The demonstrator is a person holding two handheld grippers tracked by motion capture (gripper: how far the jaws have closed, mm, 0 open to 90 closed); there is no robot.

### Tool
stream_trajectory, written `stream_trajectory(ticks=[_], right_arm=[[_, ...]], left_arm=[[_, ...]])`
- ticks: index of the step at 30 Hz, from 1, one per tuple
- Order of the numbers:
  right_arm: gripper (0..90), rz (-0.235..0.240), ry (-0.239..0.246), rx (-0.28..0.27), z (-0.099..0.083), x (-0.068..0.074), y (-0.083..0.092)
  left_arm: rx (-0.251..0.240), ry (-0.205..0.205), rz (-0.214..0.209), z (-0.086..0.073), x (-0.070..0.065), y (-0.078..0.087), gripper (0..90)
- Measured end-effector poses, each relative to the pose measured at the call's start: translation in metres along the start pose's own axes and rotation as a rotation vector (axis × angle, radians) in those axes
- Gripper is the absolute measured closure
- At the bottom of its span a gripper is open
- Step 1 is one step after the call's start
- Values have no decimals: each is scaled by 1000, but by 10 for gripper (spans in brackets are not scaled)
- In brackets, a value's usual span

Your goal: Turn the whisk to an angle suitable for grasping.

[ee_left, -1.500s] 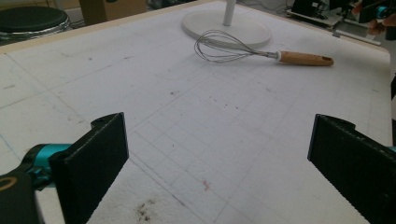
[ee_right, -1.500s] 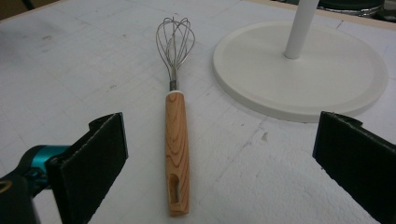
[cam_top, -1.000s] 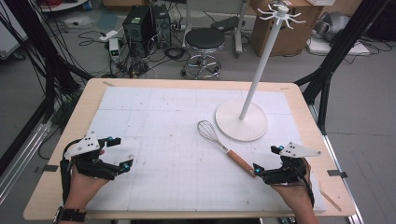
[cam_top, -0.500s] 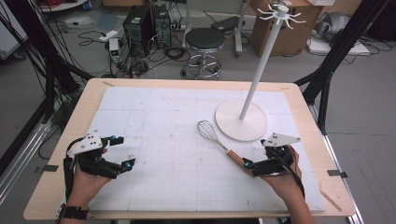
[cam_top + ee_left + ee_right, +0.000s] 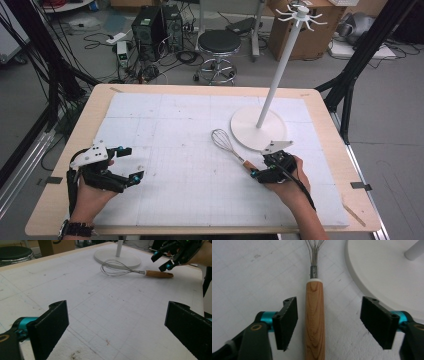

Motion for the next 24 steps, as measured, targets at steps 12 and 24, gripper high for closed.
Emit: stream_trajectory(ticks=[12, 24], right_arm=[[527, 8, 47, 109, 3, 9, -17], [688, 80, 47, 129, 4, 7, -23]], left_arm=[[-1, -2, 3, -2, -2, 4, 58], [6, -6, -5, -1, -1, 1, 58]])
Point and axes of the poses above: each handheld gripper's, and its own axes: y roughly backward along the jaws, z roughly out of its top, x roughly to its left, the point moved 1 cm from there along -y, roughly forward along the jaws, and after that the axes turned 6 degrees about -z, right-handed, at the moved point
